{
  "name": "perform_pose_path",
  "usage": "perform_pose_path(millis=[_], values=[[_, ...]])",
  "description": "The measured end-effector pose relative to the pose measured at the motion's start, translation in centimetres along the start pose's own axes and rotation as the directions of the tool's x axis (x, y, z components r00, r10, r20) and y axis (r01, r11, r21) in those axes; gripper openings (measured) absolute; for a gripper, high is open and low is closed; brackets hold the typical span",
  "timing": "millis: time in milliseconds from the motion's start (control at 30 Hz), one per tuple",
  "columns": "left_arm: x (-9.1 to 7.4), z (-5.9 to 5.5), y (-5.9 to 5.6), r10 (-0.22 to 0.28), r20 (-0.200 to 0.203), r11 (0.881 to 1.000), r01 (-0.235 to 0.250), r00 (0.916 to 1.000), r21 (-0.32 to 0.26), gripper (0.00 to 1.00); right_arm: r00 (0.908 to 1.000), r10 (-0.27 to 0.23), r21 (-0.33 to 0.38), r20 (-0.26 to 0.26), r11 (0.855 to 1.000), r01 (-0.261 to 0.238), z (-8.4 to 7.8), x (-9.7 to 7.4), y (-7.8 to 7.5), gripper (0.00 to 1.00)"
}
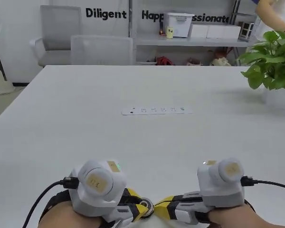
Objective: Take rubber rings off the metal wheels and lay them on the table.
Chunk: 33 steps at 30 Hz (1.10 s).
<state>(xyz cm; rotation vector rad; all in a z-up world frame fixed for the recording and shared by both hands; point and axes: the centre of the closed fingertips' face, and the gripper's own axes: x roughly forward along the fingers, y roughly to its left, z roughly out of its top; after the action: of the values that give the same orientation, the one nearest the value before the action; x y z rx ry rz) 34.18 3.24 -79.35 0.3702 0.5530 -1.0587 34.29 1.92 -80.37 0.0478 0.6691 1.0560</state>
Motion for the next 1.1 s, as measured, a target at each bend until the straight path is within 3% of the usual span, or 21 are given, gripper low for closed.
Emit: perform_pose_path(millis=[133,233,1100], values=[[0.0,0.0,0.0,0.003,0.001,1.000,-0.003,1.0000,-0.003,0.13,0.9999,-0.005,0.012,0.010,1.000,0.005,0.2,0.0,-0.1,0.00],[0.0,0.0,-0.1,0.004,0.002,1.000,-0.004,1.0000,-0.006,0.12,0.9990,-0.004,0.043,0.045,0.999,0.002,0.8,-0.2,-0.3,0.00],[0.1,0.0,-0.1,0.019,-0.015,1.000,-0.019,0.9997,-0.005,0.12,0.9985,0.019,0.052,0.051,0.998,-0.022,1.2,-0.2,0.5,0.00]])
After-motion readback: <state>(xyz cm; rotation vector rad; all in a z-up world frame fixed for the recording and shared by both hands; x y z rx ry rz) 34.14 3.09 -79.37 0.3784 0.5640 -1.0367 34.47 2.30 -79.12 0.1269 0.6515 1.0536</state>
